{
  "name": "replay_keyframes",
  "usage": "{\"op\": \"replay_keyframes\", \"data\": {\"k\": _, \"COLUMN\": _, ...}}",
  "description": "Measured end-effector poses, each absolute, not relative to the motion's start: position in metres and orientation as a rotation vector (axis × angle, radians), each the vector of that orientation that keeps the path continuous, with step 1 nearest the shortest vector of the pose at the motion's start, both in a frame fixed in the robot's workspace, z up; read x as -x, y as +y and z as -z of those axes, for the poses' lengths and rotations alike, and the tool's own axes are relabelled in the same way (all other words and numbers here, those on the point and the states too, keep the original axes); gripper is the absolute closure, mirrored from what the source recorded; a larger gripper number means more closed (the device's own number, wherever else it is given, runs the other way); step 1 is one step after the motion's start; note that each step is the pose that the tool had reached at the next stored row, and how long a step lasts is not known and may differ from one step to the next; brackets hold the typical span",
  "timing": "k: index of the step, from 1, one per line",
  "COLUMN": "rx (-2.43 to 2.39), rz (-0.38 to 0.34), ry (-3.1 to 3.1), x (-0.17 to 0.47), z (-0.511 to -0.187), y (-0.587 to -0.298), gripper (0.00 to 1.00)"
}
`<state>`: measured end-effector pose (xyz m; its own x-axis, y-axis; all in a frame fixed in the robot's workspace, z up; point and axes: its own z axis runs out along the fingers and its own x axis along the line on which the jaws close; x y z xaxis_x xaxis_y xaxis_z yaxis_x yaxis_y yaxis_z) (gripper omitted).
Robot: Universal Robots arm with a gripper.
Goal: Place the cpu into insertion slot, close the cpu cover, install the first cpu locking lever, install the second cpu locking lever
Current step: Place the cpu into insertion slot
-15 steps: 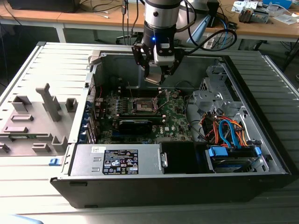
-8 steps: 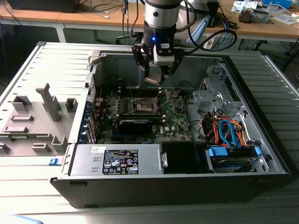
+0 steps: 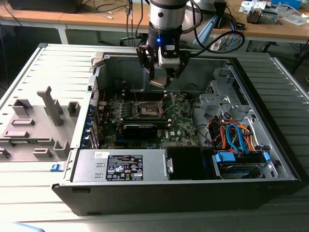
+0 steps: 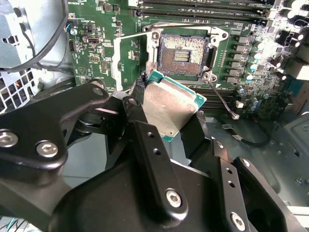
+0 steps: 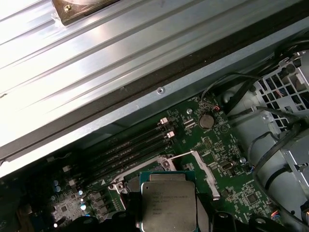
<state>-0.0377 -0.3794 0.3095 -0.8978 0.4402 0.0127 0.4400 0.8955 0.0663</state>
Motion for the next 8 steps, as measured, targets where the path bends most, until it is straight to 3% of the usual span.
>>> {"op": "replay_keyframes", "data": {"k": 8, "rx": -0.726, "rz": -0.105, "ry": 3.052, "x": 0.0377, "z": -0.3093, "y": -0.3794, "gripper": 0.45}}
